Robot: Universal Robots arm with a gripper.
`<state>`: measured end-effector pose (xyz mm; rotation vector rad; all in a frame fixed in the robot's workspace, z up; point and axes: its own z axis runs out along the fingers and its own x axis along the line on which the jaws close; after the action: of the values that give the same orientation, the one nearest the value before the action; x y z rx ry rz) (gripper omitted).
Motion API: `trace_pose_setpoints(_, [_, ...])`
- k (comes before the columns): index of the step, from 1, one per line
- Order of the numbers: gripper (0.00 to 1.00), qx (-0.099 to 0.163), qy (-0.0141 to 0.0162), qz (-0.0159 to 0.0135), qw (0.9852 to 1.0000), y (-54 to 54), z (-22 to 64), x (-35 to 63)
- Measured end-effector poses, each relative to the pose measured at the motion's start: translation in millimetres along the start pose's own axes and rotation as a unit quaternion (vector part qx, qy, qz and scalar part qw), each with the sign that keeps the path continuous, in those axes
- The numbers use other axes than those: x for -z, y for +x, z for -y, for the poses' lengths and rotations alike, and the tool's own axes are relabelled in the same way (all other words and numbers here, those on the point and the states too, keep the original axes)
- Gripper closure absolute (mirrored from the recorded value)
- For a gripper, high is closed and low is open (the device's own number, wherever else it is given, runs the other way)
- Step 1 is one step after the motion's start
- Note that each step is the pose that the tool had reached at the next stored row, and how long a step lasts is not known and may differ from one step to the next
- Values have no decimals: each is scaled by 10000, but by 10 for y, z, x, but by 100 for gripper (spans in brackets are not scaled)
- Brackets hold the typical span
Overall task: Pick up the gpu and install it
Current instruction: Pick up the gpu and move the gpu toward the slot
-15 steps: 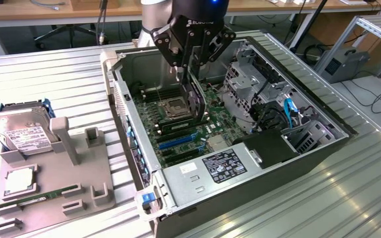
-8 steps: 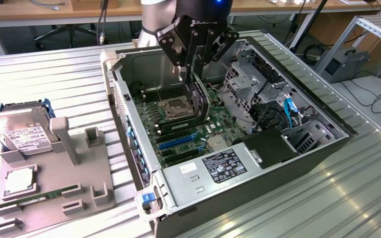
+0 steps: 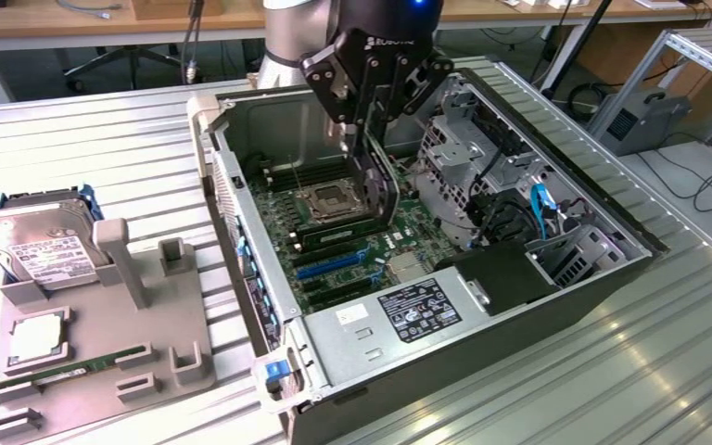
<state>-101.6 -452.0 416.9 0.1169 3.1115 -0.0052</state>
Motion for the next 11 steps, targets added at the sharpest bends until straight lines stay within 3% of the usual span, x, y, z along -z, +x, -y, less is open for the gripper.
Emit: trace_pose_setpoints(11, [74, 0, 19, 1, 10000, -91, -7, -8])
